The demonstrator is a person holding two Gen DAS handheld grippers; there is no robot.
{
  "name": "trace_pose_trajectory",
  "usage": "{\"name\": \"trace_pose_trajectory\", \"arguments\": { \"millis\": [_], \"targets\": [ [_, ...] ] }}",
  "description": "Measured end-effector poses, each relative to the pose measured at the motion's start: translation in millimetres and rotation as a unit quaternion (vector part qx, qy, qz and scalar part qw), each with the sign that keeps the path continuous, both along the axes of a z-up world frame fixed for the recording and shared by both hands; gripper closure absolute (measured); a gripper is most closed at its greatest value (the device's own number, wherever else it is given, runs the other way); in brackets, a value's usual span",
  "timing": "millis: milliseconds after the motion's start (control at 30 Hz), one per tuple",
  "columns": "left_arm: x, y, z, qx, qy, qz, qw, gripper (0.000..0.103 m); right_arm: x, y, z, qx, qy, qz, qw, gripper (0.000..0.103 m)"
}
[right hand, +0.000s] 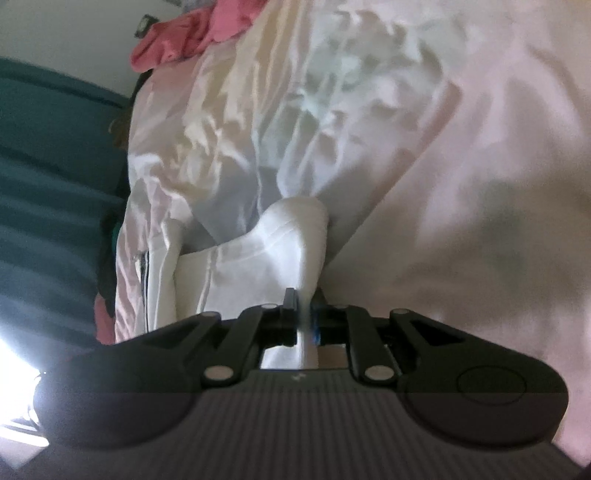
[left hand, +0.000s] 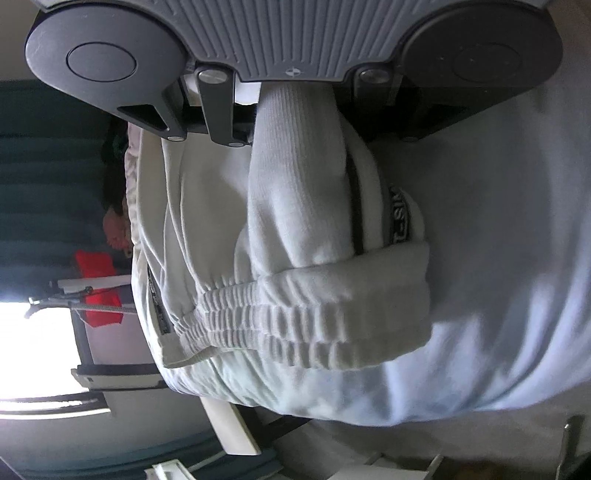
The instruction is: Fold clothes
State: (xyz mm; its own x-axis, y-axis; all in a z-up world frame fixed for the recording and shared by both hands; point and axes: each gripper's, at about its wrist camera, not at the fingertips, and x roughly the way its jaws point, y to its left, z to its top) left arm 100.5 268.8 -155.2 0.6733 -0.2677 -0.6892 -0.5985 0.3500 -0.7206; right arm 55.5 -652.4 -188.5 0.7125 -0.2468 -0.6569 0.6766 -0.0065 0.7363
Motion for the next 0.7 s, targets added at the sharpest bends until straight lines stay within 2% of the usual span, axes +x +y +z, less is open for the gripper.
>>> {"name": "trace_pose_trajectory", "arguments": {
  "millis": [67, 167, 267, 333, 467, 533, 700],
  "targets": [
    [-1, 1, 1, 0.003, -0.004, 0.000, 1.0000, 0.078, -1, -2, -7, 0.014, -0.019, -0.014, 1.000, 0.091],
    [-2, 1, 2, 0.007, -0.010, 0.000, 0.9999, 0.086, -7, -6, -20, 0.042, -0.060, -0.042, 0.996, 0.091],
    [-3, 2, 3, 0.011, -0.016, 0.001, 0.9998, 0.090, -13, -8, -27, 0.052, -0.081, -0.054, 0.994, 0.094],
    [-6, 2, 5, 0.017, -0.023, 0.000, 0.9996, 0.092, -17, -6, -18, 0.028, -0.078, -0.054, 0.995, 0.096],
    [-16, 5, 17, 0.024, -0.056, 0.012, 0.9981, 0.094, -19, 8, 24, -0.066, -0.079, -0.029, 0.994, 0.097],
    [-25, 6, 24, 0.010, -0.086, 0.031, 0.9958, 0.095, -24, 15, 43, -0.092, -0.083, -0.033, 0.992, 0.098],
    [-32, -1, 61, 0.040, -0.147, 0.023, 0.9881, 0.095, -30, 20, 83, -0.133, -0.103, -0.048, 0.985, 0.098]
  ]
}}
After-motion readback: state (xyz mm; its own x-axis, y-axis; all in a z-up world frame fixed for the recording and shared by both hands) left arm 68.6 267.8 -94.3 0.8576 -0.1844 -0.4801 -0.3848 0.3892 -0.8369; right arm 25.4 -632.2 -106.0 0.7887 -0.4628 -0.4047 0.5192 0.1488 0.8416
